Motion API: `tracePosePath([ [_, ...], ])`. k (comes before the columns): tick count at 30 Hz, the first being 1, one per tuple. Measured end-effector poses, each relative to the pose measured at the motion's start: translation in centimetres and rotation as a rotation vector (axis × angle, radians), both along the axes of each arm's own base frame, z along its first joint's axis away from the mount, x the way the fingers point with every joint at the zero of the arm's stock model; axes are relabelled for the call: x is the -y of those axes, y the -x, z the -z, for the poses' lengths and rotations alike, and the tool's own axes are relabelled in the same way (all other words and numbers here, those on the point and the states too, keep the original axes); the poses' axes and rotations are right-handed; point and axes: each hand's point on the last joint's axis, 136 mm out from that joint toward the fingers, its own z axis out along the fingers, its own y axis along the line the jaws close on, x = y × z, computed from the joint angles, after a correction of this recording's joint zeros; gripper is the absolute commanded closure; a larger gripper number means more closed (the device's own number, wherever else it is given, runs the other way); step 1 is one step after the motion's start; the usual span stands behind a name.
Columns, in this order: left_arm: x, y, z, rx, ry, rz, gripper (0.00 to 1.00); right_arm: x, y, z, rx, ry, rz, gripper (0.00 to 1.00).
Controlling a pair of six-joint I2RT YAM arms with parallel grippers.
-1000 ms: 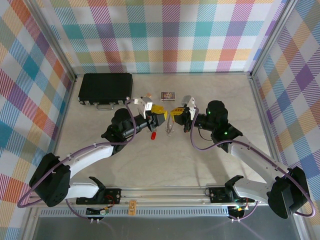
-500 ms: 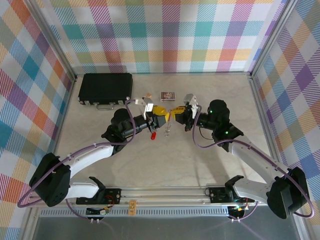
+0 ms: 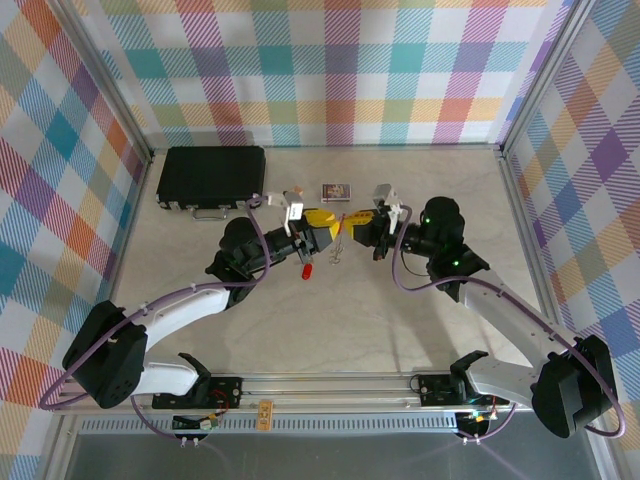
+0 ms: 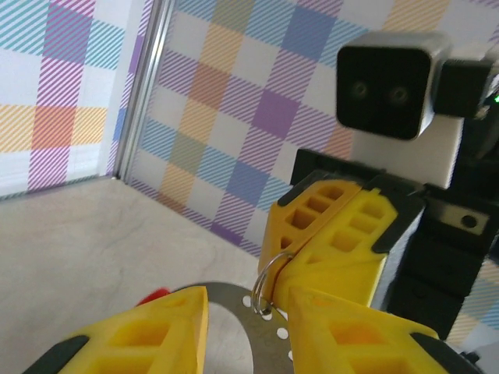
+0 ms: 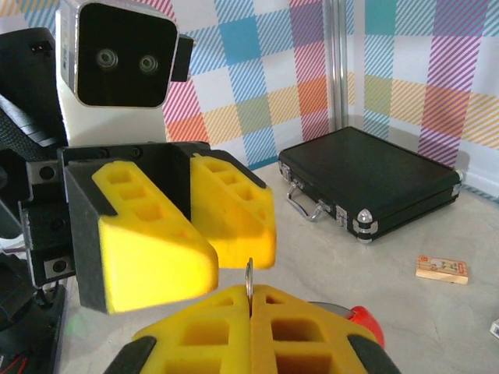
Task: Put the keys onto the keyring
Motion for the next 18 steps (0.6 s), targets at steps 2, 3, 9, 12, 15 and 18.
tracePosePath([
  [2, -0.2, 0.1, -0.1, -0.003, 0.014, 0.007, 0.67, 0.1, 0.0, -0.2, -0.002, -0.010, -0.004, 1.00],
  [3, -0.2, 0.1, -0.1, -0.007, 0.018, 0.012, 0.67, 0.2, 0.0, -0.3, -0.002, -0.014, -0.005, 1.00],
  [9, 0.4, 0.0, 0.8, -0.038, 0.017, 0.043, 0.67, 0.0, 0.2, -0.5, -0.015, -0.034, -0.033, 1.00],
  [12, 0.7, -0.1, 1.5, -0.058, 0.008, 0.055, 0.67, -0.1, 0.1, -0.3, -0.025, -0.034, -0.041, 1.00],
  [15, 0.8, -0.2, 1.9, -0.069, 0.004, 0.057, 0.67, 0.0, -0.2, 0.0, -0.031, -0.028, -0.024, 1.00],
  [18, 0.5, -0.5, 1.9, -0.067, 0.005, 0.043, 0.65, 0.3, -1.0, 1.0, -0.051, 0.005, 0.029, 1.00],
])
